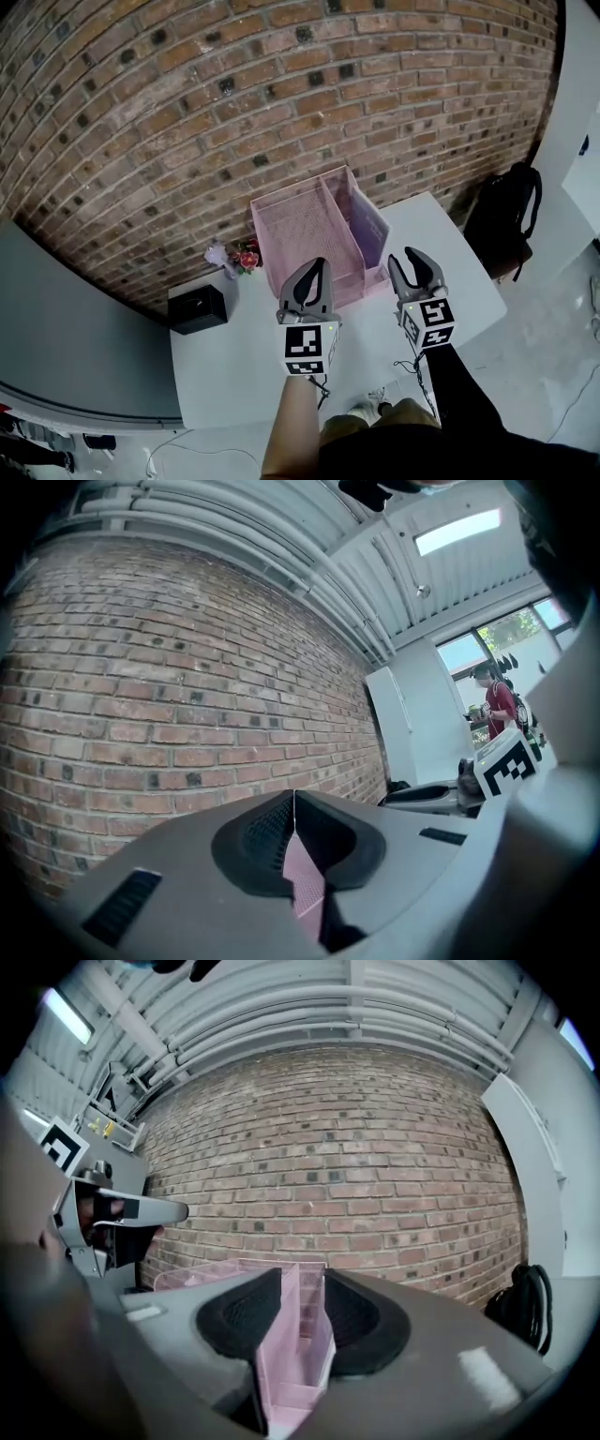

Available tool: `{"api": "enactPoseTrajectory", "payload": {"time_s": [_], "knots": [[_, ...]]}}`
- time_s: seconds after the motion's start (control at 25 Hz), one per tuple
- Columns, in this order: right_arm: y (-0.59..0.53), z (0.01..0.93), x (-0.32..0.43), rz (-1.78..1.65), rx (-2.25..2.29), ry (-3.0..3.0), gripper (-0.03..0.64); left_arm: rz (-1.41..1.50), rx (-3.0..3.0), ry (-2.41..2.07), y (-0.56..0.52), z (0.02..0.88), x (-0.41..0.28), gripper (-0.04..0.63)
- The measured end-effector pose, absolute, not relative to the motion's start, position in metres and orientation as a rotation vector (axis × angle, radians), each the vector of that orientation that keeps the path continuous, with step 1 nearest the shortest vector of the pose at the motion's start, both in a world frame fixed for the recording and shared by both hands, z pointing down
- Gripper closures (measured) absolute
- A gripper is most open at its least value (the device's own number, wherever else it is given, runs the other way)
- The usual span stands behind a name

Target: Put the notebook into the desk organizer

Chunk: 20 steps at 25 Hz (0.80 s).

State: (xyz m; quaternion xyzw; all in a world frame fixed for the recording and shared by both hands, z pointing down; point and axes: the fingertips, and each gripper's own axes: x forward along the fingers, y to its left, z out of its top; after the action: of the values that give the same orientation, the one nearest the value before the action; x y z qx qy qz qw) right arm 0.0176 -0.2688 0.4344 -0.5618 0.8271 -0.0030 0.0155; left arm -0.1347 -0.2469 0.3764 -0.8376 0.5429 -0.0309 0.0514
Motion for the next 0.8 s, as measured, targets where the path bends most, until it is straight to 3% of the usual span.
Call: {"api": "enactPoseTrajectory", "payload": {"time_s": [0.8], "knots": [[-0.142, 0.399, -0.002, 0.160, -1.797, 2.544, 0.483, -0.048, -2.572, 1.491, -0.147, 0.359, -0.152, 0.589]]}}
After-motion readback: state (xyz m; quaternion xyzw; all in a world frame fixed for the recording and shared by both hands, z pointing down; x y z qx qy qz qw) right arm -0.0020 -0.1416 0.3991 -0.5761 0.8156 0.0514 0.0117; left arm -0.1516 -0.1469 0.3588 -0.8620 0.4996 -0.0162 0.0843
